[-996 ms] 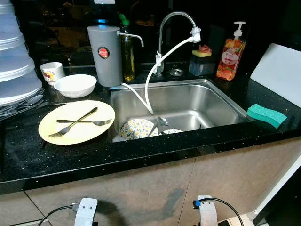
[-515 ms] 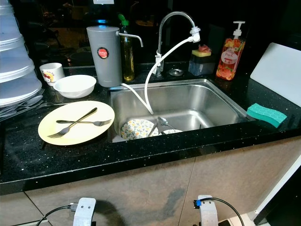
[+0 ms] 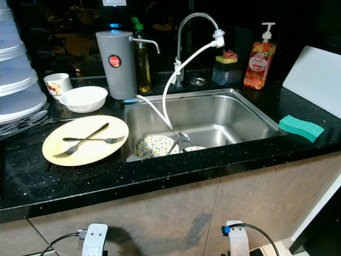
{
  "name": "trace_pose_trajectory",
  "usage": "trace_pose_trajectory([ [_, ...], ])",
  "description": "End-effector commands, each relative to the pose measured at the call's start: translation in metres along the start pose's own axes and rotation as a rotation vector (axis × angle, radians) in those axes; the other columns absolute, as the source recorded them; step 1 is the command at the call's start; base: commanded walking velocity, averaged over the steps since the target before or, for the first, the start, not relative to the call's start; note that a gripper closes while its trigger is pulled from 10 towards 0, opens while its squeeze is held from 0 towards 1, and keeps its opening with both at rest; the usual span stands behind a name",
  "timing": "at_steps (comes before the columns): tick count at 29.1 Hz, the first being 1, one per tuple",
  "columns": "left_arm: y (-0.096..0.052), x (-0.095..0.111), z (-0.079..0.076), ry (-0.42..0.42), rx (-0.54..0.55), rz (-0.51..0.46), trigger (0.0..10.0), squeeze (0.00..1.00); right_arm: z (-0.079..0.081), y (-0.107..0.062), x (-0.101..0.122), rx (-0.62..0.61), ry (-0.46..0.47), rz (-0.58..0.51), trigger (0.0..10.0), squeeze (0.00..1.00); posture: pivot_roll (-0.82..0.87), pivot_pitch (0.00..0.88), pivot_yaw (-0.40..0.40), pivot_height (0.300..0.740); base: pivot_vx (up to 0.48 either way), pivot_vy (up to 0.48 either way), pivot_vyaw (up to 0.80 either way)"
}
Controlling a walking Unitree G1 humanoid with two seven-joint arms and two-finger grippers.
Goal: Kitchen organization
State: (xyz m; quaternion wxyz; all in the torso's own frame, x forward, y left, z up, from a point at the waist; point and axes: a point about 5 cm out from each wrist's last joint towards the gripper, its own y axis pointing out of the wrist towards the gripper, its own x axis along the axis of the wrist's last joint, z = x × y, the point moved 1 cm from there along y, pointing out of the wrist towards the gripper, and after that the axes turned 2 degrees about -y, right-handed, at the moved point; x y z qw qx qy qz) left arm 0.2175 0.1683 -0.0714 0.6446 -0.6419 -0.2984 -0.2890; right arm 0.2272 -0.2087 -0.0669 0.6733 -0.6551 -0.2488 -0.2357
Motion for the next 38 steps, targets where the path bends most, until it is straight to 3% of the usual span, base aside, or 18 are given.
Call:
trace_pose_trajectory([
  [1,0.0006,0.0005,0.0005,0.007,-0.002,0.008,10.0,0.00,-0.0008,-0.0002,-0.0022,-0.009,0.018,0.011,10.0,0.00,-0.04,0.000,0.007,0.740,0.000,0.000,0.00],
  [22,-0.0008,-0.0001,0.0075,0.004,0.021,-0.001,10.0,0.00,0.0048,0.0007,-0.0034,0.020,-0.021,0.027,10.0,0.00,0.01,0.000,-0.032,0.740,0.000,0.000,0.00],
  [38,-0.0016,-0.0033,0.0071,-0.001,0.010,0.013,10.0,0.00,0.0058,0.0009,-0.0039,0.036,0.012,0.040,10.0,0.00,0.00,0.000,-0.023,0.740,0.000,0.000,0.00],
])
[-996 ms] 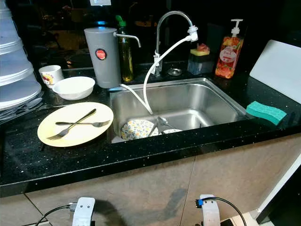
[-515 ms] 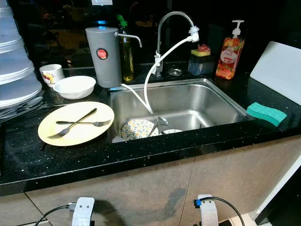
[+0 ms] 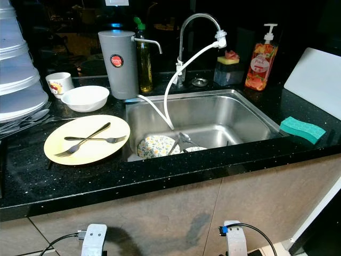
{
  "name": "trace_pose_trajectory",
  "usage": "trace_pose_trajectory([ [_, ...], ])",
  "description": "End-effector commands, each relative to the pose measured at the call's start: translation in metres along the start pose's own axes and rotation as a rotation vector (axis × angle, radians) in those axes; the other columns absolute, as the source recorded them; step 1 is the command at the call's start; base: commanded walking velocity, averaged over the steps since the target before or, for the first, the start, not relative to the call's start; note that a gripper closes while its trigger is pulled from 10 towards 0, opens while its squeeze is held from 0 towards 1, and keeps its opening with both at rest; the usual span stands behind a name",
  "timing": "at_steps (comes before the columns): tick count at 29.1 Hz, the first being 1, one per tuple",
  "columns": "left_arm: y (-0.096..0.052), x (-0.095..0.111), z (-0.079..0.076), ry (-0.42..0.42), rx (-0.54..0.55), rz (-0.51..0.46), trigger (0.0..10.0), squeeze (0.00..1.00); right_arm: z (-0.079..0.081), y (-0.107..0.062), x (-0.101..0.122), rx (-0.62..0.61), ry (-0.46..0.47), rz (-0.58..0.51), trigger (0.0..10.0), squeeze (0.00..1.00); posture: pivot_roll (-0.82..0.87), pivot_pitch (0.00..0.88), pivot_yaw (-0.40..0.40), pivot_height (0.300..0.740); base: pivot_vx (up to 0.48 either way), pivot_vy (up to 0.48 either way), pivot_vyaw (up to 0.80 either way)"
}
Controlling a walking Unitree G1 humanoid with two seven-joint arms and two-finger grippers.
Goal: Kitchen organization
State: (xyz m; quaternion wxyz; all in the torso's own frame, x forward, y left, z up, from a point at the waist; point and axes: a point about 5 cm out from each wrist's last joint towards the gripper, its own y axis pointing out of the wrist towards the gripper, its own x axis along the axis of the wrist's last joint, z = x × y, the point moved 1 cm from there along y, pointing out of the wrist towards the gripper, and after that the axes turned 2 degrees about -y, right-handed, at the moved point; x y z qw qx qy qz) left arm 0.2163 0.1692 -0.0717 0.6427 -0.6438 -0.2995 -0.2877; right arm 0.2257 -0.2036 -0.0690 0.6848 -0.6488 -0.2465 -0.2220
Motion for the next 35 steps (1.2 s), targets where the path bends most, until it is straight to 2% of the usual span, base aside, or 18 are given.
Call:
trace_pose_trajectory([
  [1,-0.001,-0.002,0.006,0.004,0.013,0.013,10.0,0.00,0.001,0.000,-0.001,0.008,0.018,0.016,10.0,0.00,0.00,0.000,-0.023,0.740,0.000,0.000,0.00],
  [18,-0.003,-0.009,0.004,0.010,0.003,0.028,10.0,0.00,0.003,0.000,-0.005,0.030,0.003,0.033,10.0,0.00,0.01,0.000,-0.028,0.740,0.000,0.000,0.00],
  [21,-0.004,-0.010,0.003,0.009,0.000,0.031,10.0,0.00,0.003,0.000,0.001,0.035,0.049,-0.010,10.0,0.00,0.01,0.000,-0.029,0.740,0.000,0.000,0.00],
  [29,-0.004,-0.011,0.002,0.007,-0.004,0.033,10.0,0.00,0.004,0.000,0.003,0.082,0.047,-0.015,10.0,0.00,0.01,0.000,-0.030,0.740,0.000,0.000,0.00],
  [30,-0.004,-0.011,0.002,0.007,-0.004,0.033,10.0,0.00,0.001,0.000,0.004,0.048,0.008,-0.020,10.0,0.00,0.01,0.000,-0.031,0.740,0.000,0.000,0.00],
  [32,-0.004,-0.011,0.002,0.006,-0.003,0.031,10.0,0.00,-0.004,0.000,0.006,-0.008,0.020,-0.032,10.0,0.00,0.01,0.000,-0.031,0.740,0.000,0.000,0.00],
  [35,-0.004,-0.010,0.001,-0.006,-0.006,0.021,10.0,0.00,-0.001,0.000,0.006,0.007,0.034,-0.037,10.0,0.00,0.01,0.000,-0.031,0.740,0.000,0.000,0.00],
])
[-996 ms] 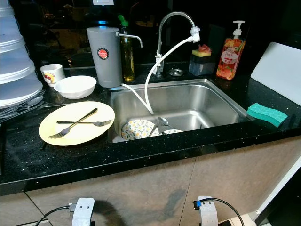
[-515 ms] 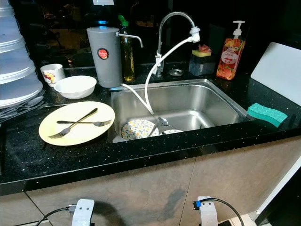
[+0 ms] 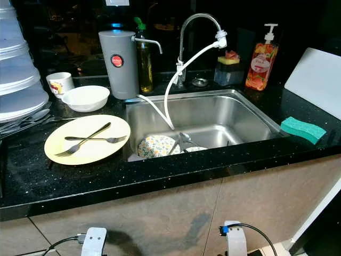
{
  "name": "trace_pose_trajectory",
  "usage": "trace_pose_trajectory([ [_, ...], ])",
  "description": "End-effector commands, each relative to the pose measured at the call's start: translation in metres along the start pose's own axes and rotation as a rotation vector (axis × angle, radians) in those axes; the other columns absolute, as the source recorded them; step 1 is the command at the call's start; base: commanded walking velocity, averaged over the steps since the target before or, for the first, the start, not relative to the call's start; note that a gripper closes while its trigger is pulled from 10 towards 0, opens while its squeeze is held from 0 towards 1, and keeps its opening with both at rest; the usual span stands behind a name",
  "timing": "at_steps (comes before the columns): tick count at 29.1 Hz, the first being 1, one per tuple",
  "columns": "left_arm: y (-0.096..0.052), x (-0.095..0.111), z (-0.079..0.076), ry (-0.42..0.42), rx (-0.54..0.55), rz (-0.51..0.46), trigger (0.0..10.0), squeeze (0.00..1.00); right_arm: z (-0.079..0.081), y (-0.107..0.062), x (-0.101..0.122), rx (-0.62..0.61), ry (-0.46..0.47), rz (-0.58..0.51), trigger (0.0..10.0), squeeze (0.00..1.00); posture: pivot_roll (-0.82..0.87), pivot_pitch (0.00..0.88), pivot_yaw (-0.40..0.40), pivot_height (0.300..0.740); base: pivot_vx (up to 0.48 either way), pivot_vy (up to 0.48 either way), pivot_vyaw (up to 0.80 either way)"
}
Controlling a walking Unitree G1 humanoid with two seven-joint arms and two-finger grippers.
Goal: Kitchen organization
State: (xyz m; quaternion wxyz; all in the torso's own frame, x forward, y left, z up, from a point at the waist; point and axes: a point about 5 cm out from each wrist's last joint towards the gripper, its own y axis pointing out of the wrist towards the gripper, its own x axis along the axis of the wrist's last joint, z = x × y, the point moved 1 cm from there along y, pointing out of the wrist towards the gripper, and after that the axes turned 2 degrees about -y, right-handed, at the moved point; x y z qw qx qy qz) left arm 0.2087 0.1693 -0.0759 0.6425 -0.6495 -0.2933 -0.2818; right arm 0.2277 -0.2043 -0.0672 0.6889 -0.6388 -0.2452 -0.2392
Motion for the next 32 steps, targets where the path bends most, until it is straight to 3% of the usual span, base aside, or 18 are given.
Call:
trace_pose_trajectory([
  [1,-0.001,-0.002,0.000,-0.006,0.000,0.000,10.0,0.00,0.003,0.001,0.003,0.015,0.003,-0.012,10.0,0.00,0.01,0.000,-0.031,0.740,0.000,0.000,0.00],
  [6,0.000,-0.002,-0.004,0.010,-0.019,0.014,10.0,0.00,0.009,0.002,0.002,0.045,0.010,-0.008,10.0,0.00,0.01,0.000,-0.029,0.740,0.000,0.000,0.00],
  [26,0.001,-0.002,0.000,0.021,0.008,0.030,10.0,0.00,0.008,0.002,-0.004,0.022,-0.019,0.027,10.0,0.00,0.02,0.000,-0.027,0.740,0.000,0.000,0.00],
  [32,0.000,-0.006,0.000,0.035,0.018,0.048,10.0,0.00,0.009,0.001,-0.012,0.009,-0.057,0.082,10.0,0.00,0.02,0.000,-0.025,0.740,0.000,0.000,0.00],
])
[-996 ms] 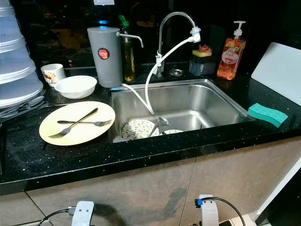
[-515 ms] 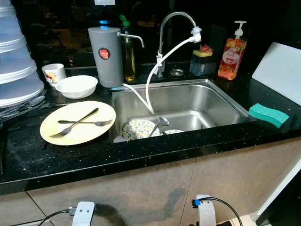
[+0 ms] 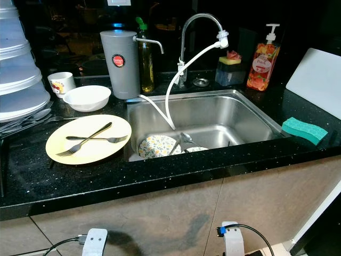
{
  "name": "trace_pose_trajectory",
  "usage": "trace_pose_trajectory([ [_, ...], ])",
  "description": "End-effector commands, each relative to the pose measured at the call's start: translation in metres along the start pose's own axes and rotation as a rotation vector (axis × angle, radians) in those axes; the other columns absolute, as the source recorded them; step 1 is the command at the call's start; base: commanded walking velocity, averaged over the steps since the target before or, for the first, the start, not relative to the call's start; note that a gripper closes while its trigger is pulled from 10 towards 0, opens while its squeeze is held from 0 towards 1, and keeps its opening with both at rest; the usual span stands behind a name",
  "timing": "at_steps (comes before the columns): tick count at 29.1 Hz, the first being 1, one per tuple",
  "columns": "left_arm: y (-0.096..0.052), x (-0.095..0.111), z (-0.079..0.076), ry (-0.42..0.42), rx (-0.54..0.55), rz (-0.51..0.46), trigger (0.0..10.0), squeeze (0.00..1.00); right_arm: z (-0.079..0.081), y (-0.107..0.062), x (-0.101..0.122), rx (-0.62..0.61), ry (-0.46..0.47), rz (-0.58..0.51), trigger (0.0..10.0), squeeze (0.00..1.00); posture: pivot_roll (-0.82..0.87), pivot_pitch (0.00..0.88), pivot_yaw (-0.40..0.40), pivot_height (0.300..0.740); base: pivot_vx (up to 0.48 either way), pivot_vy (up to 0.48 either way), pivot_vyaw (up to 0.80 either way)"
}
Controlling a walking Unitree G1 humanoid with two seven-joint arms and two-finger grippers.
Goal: Kitchen organization
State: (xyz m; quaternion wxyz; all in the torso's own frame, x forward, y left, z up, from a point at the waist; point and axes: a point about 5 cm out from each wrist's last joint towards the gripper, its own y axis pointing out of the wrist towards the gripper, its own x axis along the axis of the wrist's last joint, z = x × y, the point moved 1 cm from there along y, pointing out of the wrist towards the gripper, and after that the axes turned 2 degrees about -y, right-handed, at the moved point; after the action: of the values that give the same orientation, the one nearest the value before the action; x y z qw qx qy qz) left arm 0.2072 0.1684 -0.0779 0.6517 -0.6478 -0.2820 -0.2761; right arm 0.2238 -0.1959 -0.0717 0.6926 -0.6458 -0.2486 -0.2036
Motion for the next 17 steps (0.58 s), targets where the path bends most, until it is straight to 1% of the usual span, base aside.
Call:
trace_pose_trajectory([
  [1,0.000,-0.003,0.001,0.022,0.007,0.022,10.0,0.00,0.001,0.000,-0.005,-0.005,-0.005,0.033,10.0,0.00,0.02,0.000,-0.025,0.740,0.000,0.000,0.00],
  [2,-0.001,-0.005,0.001,0.026,0.010,0.029,10.0,0.00,0.001,0.000,-0.006,-0.007,-0.005,0.039,10.0,0.00,0.02,0.000,-0.025,0.740,0.000,0.000,0.00],
  [3,-0.002,-0.014,0.004,0.055,0.030,0.099,10.0,0.00,0.001,0.000,-0.007,-0.009,-0.015,0.046,10.0,0.00,0.02,0.000,-0.025,0.740,0.000,0.000,0.00],
  [5,-0.004,-0.019,0.005,0.036,0.036,0.123,10.0,0.00,0.001,0.000,-0.008,-0.012,-0.013,0.050,10.0,0.00,0.03,0.000,-0.025,0.740,0.000,0.000,0.00],
  [8,-0.004,-0.020,0.006,0.015,0.036,0.121,10.0,0.00,0.001,0.000,-0.010,-0.012,-0.009,0.053,10.0,0.00,0.03,0.000,-0.025,0.740,0.000,0.000,0.00],
  [15,-0.002,-0.014,0.000,-0.002,0.004,0.086,10.0,0.00,0.003,0.000,-0.011,-0.013,-0.009,0.056,10.0,0.00,0.03,0.000,-0.025,0.740,0.000,0.000,0.00],
  [17,-0.002,-0.014,-0.001,-0.006,-0.004,0.091,10.0,0.00,0.004,0.000,-0.011,-0.012,-0.010,0.056,10.0,0.00,0.03,0.000,-0.025,0.740,0.000,0.000,0.00],
])
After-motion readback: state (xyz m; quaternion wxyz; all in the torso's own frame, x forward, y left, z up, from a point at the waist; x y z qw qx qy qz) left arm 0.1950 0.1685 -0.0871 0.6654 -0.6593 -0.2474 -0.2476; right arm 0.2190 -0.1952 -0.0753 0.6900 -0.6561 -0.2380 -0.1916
